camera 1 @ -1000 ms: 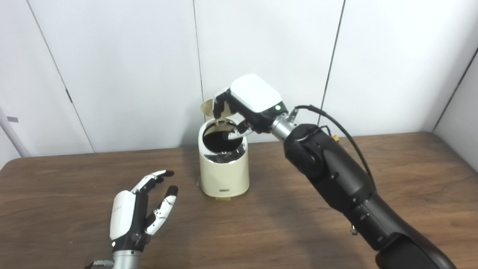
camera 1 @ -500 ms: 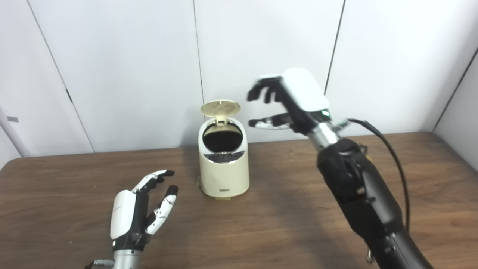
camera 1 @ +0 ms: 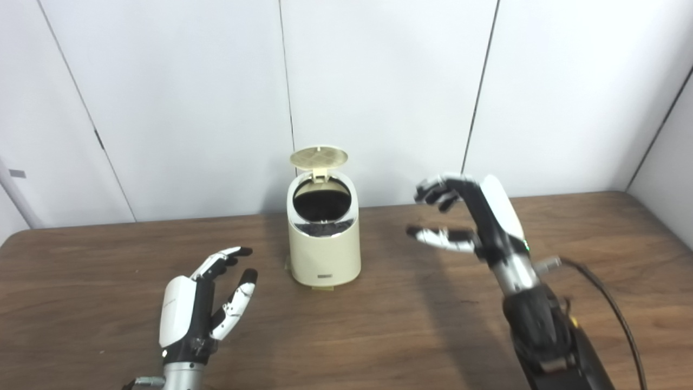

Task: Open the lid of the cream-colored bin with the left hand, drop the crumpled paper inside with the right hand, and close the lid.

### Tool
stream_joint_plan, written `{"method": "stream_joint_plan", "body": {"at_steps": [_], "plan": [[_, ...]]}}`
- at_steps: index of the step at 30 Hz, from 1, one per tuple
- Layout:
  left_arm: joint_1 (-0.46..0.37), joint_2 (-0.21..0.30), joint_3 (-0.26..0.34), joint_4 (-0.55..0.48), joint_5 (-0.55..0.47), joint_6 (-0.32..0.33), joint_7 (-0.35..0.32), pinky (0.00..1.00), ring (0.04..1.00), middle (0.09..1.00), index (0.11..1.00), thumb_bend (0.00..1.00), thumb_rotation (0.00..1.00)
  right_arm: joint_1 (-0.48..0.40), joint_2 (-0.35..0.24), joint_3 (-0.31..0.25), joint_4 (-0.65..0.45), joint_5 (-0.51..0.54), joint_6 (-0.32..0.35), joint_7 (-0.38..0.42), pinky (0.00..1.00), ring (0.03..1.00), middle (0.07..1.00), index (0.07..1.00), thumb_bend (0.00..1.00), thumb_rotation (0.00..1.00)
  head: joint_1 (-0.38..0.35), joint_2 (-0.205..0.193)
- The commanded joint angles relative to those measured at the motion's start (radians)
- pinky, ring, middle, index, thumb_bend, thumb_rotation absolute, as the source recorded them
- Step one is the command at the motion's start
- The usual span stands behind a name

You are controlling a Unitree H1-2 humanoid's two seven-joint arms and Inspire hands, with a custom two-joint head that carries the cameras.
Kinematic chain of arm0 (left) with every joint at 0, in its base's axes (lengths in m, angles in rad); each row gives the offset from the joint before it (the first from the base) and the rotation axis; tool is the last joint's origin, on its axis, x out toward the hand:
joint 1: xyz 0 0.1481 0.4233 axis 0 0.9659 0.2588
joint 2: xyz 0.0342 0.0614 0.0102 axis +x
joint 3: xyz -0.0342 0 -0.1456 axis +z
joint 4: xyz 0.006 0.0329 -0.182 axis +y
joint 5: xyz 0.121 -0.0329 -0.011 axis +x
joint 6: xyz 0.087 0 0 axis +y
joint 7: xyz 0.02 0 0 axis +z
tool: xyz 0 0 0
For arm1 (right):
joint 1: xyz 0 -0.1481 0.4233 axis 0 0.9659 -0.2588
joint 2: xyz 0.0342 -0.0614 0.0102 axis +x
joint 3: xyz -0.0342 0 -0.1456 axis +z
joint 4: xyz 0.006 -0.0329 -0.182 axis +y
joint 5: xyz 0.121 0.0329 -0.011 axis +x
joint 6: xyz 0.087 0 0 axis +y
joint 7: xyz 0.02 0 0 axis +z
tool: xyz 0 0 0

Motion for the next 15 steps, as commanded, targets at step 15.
{"method": "stream_joint_plan", "body": {"at_steps": [15], "plan": [[0.064, 0.001, 0.0, 0.018, -0.001, -0.031, 0.013, 0.67, 0.725, 0.761, 0.742, 0.42, 0.88, 0.126, 0.04, 0.019, 0.069, -0.039, -0.111, -0.119, 0.5, 0.604, 0.65, 0.496, 0.48, 0.15, 0.009, 0.019]]}}
